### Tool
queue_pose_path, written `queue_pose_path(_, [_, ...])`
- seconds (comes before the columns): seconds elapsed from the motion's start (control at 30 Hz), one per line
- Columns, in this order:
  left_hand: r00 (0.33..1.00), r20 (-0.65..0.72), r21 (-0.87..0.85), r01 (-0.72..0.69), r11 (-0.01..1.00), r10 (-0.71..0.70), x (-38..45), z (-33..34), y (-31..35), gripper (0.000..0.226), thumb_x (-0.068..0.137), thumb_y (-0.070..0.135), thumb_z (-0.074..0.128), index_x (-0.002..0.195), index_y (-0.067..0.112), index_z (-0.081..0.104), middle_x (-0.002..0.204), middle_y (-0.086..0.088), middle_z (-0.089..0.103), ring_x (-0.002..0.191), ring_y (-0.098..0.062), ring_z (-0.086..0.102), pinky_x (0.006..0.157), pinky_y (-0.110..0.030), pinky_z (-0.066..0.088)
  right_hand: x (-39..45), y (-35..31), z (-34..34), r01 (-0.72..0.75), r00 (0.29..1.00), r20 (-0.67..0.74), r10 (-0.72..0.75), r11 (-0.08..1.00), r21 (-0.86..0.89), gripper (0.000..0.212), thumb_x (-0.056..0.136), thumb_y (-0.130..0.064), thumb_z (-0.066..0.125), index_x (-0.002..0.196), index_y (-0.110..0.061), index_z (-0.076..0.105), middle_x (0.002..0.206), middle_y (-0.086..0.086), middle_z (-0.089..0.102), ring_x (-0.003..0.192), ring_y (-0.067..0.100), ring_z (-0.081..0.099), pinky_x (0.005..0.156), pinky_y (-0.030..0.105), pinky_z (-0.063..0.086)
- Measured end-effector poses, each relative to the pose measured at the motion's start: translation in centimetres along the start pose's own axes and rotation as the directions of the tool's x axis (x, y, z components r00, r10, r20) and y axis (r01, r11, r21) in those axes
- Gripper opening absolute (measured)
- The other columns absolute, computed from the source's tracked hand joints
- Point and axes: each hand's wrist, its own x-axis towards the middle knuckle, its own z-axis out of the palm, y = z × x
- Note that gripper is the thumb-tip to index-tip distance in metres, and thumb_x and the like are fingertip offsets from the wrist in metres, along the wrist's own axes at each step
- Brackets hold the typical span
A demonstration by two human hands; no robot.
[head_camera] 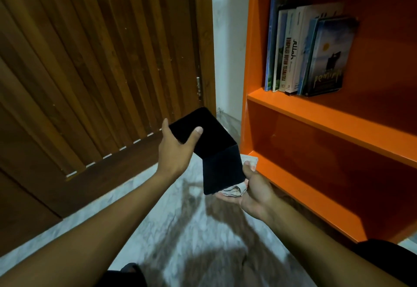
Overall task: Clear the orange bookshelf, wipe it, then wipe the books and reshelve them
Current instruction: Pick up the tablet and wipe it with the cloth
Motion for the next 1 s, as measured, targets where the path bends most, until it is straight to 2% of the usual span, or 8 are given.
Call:
queue_pose_path(0.07, [0.997, -0.018, -0.049, 0.078, 0.996, -0.079, 0.0, 0.9, 0.6, 0.127, 0.066, 0.082, 0.064, 0.159, 0.026, -0.002, 0.163, -0.008, 0.027, 0.146, -0.032, 0.034, 0.117, -0.045, 0.034, -0.1, 0.5, 0.4, 0.086, 0.996, 0.004, -0.086, 0.995, -0.056, 0.038, 0.103, -0.040, 0.046, 0.135, -0.021, 0.052, 0.139, 0.013, 0.056, 0.118, 0.042, 0.060, 0.082, 0.066, 0.054])
queue_pose_path(0.27, [0.983, -0.074, -0.159, 0.158, 0.975, -0.171, 0.4, 1.9, 2.6, 0.134, 0.057, 0.082, 0.060, 0.158, 0.027, -0.008, 0.165, -0.009, 0.018, 0.146, -0.037, 0.031, 0.115, -0.046, 0.032, -0.6, 0.9, 1.1, 0.270, 0.963, 0.030, -0.269, 0.954, -0.131, 0.032, 0.105, -0.033, 0.041, 0.133, -0.025, 0.054, 0.125, 0.009, 0.068, 0.115, 0.032, 0.065, 0.098, 0.060, 0.050])
queue_pose_path(0.53, [0.991, -0.055, -0.145, 0.117, 0.982, -0.126, 0.6, 3.0, 2.8, 0.105, 0.072, 0.084, 0.045, 0.154, 0.033, 0.004, 0.159, -0.010, 0.031, 0.138, -0.036, 0.041, 0.114, -0.051, 0.035, -0.7, 1.5, 1.4, 0.510, 0.841, 0.014, -0.540, 0.786, -0.350, 0.040, 0.097, -0.037, 0.054, 0.137, -0.035, 0.051, 0.139, 0.000, 0.059, 0.129, 0.025, 0.055, 0.108, 0.058, 0.042])
queue_pose_path(0.7, [0.996, -0.046, -0.089, 0.074, 0.993, -0.078, 0.2, 3.7, 2.9, 0.088, 0.079, 0.082, 0.034, 0.151, 0.036, 0.012, 0.148, -0.010, 0.045, 0.128, -0.036, 0.049, 0.109, -0.054, 0.040, -1.4, 1.9, 1.6, 0.616, 0.685, 0.081, -0.724, 0.517, -0.594, 0.044, 0.106, -0.025, 0.042, 0.149, -0.029, 0.037, 0.148, -0.007, 0.048, 0.136, 0.011, 0.045, 0.112, 0.032, 0.041])
queue_pose_path(0.77, [0.997, -0.051, -0.084, 0.059, 0.995, -0.064, 0.0, 4.2, 3.0, 0.081, 0.085, 0.078, 0.033, 0.151, 0.035, 0.015, 0.147, -0.010, 0.047, 0.131, -0.036, 0.047, 0.110, -0.056, 0.039, -1.8, 2.2, 1.6, 0.615, 0.636, 0.077, -0.768, 0.444, -0.652, 0.048, 0.106, -0.017, 0.041, 0.152, -0.025, 0.033, 0.148, -0.010, 0.044, 0.133, 0.007, 0.044, 0.098, 0.008, 0.039])
queue_pose_path(0.83, [0.996, -0.082, -0.112, 0.031, 0.993, -0.040, -0.2, 4.7, 3.5, 0.066, 0.097, 0.063, 0.035, 0.153, 0.032, 0.018, 0.147, -0.008, 0.048, 0.132, -0.034, 0.047, 0.110, -0.052, 0.040, -2.0, 2.3, 1.4, 0.616, 0.589, 0.080, -0.804, 0.382, -0.689, 0.054, 0.104, -0.007, 0.042, 0.154, -0.021, 0.028, 0.144, -0.010, 0.042, 0.129, 0.002, 0.041, 0.090, -0.003, 0.035])
queue_pose_path(0.9, [0.992, -0.114, -0.150, 0.033, 0.988, -0.050, -0.4, 4.9, 4.2, 0.057, 0.104, 0.051, 0.034, 0.155, 0.030, 0.021, 0.147, -0.008, 0.049, 0.134, -0.030, 0.045, 0.108, -0.045, 0.040, -2.0, 2.3, 1.2, 0.619, 0.544, 0.108, -0.832, 0.311, -0.721, 0.060, 0.103, -0.002, 0.044, 0.156, -0.021, 0.024, 0.151, -0.003, 0.042, 0.135, 0.007, 0.041, 0.102, 0.006, 0.038])
queue_pose_path(1.0, [0.983, -0.166, -0.187, 0.045, 0.981, -0.077, -0.2, 5.0, 4.8, 0.050, 0.107, 0.043, 0.032, 0.155, 0.028, 0.027, 0.150, -0.004, 0.047, 0.138, -0.026, 0.043, 0.112, -0.044, 0.040, -1.7, 2.2, 1.0, 0.624, 0.515, 0.137, -0.846, 0.260, -0.737, 0.068, 0.101, 0.002, 0.044, 0.157, -0.027, 0.018, 0.157, 0.003, 0.037, 0.144, 0.019, 0.038, 0.113, 0.039, 0.041])
